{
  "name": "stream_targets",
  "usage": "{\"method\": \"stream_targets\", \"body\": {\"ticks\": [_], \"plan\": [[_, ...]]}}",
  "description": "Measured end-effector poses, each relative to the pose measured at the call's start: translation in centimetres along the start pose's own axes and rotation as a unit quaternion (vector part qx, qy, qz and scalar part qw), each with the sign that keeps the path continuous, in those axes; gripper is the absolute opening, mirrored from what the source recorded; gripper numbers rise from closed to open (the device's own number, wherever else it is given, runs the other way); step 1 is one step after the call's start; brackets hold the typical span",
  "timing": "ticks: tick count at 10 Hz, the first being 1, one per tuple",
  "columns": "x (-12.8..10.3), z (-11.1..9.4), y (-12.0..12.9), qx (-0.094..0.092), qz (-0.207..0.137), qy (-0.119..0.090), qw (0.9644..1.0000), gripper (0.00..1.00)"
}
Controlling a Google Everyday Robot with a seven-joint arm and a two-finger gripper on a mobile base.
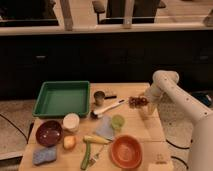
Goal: Place grapes in red bowl
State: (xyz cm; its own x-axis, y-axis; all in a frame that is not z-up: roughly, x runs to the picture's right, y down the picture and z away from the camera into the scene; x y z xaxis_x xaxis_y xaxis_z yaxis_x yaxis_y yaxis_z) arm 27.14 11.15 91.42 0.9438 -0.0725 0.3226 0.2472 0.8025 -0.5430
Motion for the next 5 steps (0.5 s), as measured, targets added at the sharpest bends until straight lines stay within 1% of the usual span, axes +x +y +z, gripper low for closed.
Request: {"method": "stream_targets", "body": {"ticks": [5], "plan": [[0.05,0.5,0.0,-0.007,-0.002,-0.007,0.9999,0.8]]}}
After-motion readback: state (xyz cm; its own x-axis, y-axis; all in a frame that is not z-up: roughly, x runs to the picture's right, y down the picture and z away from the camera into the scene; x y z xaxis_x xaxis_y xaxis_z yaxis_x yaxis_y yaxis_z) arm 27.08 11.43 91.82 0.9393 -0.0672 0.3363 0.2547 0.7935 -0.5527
